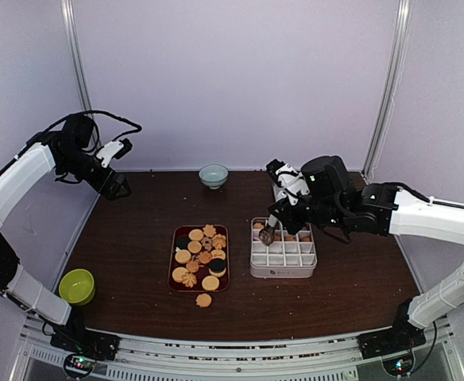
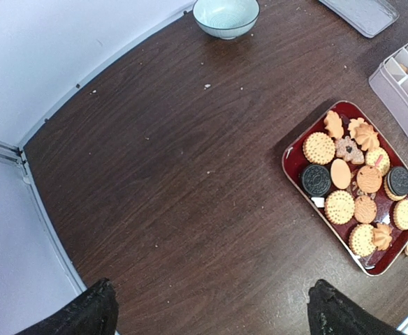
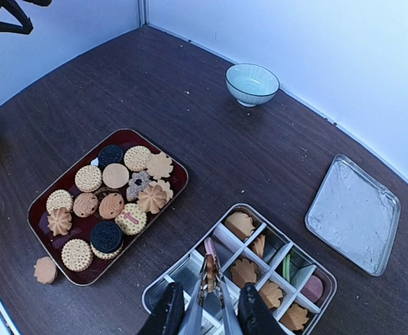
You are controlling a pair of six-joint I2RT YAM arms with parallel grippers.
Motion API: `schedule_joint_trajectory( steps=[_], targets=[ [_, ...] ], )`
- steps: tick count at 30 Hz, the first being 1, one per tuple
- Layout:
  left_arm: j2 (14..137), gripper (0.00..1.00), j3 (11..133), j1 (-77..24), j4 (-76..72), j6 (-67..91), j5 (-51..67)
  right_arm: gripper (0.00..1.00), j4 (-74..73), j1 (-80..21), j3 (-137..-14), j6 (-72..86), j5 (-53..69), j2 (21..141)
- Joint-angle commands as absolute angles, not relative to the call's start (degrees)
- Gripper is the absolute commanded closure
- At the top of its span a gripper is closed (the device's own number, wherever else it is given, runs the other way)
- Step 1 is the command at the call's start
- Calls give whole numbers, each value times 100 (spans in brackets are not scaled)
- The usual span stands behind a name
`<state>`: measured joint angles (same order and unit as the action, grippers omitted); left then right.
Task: Pack the cookies
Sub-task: Place the fake cookies in the empty pocket of the box.
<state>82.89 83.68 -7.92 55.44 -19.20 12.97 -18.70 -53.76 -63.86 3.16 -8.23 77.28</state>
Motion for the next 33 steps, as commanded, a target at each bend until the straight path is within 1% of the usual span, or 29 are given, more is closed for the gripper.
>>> schedule_joint_trajectory(
  steps=[1,16,18,21,23,25,30,33],
  targets=[
    [8249,3,8394,-764,5476,-1961,1411,100,-1727,-5386,-6315,409,-902,7588],
    [8239,3,8374,-758,5482,-1962,1367,100,-1586,-5389,-6530,449,-500,7945],
    [8244,3,8376,-762,5484,-1969,1381,95,-1631,-5393,-6551,435,-569,7986],
    [8242,3,8382,-757,5484,-1969,1377,81,-1688,-5395,-6612,423,-610,8007],
    [8241,3,8392,-764,5484,-1964,1384,74,-1671,-5390,-6640,422,-642,7976],
    [8243,3,8402,-760,5484,-1963,1382,69,-1634,-5389,-6686,414,-677,7929],
    [8220,3,8419,-764,5493,-1960,1388,67,-1561,-5399,-6828,414,-668,7789],
    [8200,3,8420,-762,5493,-1960,1378,70,-1489,-5439,-6885,436,-579,7715]
  ],
)
